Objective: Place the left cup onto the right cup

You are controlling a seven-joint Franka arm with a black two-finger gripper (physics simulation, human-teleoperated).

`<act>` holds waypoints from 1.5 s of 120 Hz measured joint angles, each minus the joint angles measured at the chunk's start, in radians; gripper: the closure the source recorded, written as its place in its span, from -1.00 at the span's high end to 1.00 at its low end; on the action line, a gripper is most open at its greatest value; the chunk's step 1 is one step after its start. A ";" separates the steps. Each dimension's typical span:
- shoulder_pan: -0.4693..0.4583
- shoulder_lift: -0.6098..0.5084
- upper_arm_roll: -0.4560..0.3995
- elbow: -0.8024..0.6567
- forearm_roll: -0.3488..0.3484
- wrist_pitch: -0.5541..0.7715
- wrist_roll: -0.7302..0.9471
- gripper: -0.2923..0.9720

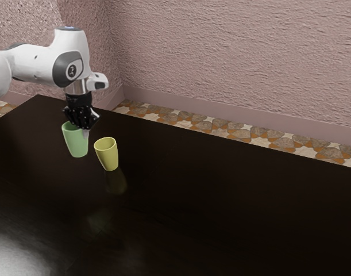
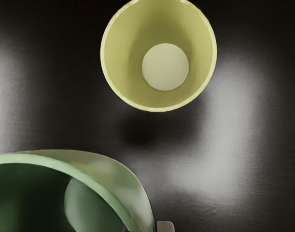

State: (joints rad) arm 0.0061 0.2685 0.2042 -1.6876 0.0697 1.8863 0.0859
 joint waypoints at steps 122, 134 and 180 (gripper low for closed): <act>0.088 0.273 -0.144 0.424 0.009 -0.108 0.010 -0.70; 0.089 0.275 -0.149 0.425 0.010 -0.110 0.010 -0.70; 0.098 0.289 -0.149 0.412 0.010 -0.108 0.009 -0.70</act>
State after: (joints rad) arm 0.1041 0.5575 0.0548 -1.2760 0.0798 1.7787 0.0953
